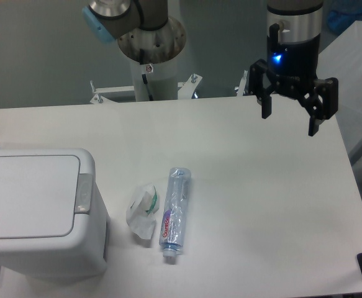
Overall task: Open the trash can
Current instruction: 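Move the open gripper toward the white trash can lid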
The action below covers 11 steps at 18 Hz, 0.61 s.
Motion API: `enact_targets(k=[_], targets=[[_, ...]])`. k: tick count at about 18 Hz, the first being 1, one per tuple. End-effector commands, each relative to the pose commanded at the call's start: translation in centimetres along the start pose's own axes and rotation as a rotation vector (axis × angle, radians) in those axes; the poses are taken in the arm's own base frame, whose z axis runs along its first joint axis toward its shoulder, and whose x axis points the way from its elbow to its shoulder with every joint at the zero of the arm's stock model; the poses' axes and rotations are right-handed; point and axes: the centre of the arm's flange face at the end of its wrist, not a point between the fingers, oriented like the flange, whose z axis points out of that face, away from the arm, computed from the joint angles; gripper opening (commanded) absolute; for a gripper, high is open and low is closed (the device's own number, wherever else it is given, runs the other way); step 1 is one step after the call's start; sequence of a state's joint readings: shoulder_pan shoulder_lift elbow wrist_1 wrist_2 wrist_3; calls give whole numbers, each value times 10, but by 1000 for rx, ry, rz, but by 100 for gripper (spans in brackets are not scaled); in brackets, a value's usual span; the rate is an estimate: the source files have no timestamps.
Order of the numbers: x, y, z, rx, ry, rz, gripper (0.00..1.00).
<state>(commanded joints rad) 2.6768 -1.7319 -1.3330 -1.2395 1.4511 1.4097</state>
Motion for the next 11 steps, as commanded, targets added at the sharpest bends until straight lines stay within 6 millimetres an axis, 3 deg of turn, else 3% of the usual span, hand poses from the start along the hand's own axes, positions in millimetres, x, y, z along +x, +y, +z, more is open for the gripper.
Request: enact_targets(k=[3,7,11], targets=[[1,-3,0,31,6,-38,100],[4,-15,1,93,32,-239,100],[19,-56,2,124,33,-342,100]])
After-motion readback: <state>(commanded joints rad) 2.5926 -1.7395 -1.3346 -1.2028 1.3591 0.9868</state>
